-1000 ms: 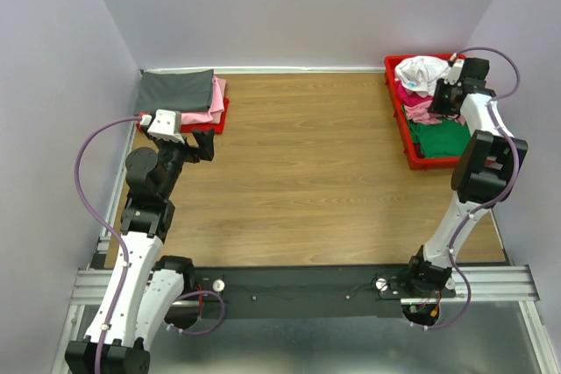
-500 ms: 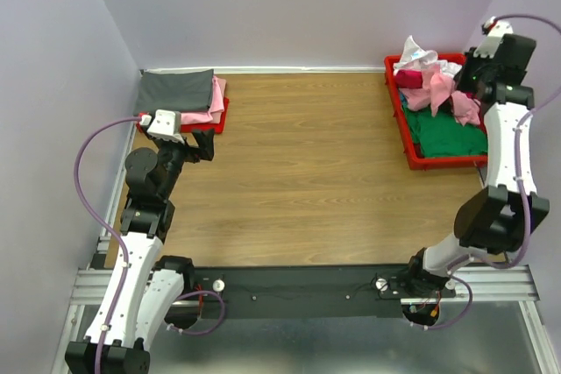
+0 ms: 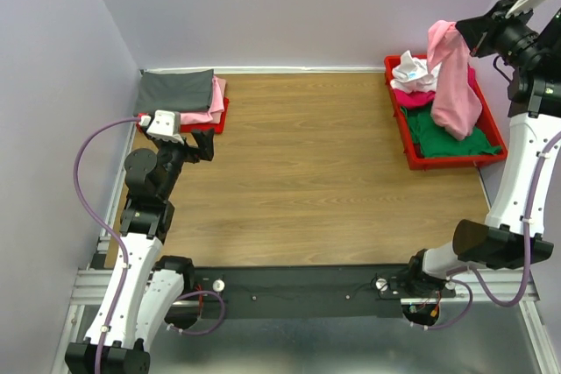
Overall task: Fold and stack the t-shirts
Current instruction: Grab the tshirt from the pile, then move the tshirt to the center of the board
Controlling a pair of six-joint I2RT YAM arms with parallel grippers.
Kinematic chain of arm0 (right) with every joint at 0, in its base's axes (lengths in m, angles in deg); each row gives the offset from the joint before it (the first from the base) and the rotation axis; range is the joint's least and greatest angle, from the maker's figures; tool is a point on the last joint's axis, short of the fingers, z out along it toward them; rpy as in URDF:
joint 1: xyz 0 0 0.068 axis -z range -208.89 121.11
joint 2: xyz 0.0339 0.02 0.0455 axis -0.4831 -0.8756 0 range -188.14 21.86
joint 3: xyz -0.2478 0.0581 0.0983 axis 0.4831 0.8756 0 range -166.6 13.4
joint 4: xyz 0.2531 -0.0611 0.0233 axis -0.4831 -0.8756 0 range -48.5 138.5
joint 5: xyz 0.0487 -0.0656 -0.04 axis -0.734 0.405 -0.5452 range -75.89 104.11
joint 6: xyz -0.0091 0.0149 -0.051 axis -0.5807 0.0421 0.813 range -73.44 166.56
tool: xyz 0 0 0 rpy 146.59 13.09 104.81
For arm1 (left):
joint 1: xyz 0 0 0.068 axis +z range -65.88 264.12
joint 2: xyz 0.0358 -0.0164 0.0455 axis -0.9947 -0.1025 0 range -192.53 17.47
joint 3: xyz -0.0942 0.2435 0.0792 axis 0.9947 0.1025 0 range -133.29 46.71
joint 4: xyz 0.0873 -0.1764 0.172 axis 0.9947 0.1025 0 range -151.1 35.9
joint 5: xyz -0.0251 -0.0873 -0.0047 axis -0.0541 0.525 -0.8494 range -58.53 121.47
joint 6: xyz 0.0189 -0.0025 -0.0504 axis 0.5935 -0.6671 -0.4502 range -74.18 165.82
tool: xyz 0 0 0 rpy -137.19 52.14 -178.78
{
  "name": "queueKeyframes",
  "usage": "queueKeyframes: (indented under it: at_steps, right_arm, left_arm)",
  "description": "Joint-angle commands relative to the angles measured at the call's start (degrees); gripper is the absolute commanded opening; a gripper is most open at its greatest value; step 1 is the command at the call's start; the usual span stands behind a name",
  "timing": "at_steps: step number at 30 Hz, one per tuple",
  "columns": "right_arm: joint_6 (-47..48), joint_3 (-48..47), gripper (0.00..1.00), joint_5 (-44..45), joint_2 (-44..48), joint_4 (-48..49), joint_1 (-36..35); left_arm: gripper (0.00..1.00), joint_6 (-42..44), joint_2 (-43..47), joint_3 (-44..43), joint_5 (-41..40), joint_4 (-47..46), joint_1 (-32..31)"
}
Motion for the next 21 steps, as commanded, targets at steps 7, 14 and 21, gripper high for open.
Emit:
queueKeyframes:
  at_steps: [7, 14, 21]
  right_arm:
    - [-6.68, -1.12, 0.0, -13.43, 1.84, 0.99, -2.73]
    - [-8.35, -3.05, 0.0, -14.66, 1.85, 1.69, -9.94]
    - [-15.9, -10.51, 0.0, -19.58, -2.62, 8.63, -15.21]
  left_arm:
    - [0.96, -0.05, 0.29, 0.25, 0.76, -1.04, 0.2]
    - [0.95, 0.13, 0.2, 0.34, 1.02, -1.21, 0.2]
    - [0.95, 0.3, 0.47, 0.69, 1.81, -1.74, 0.2]
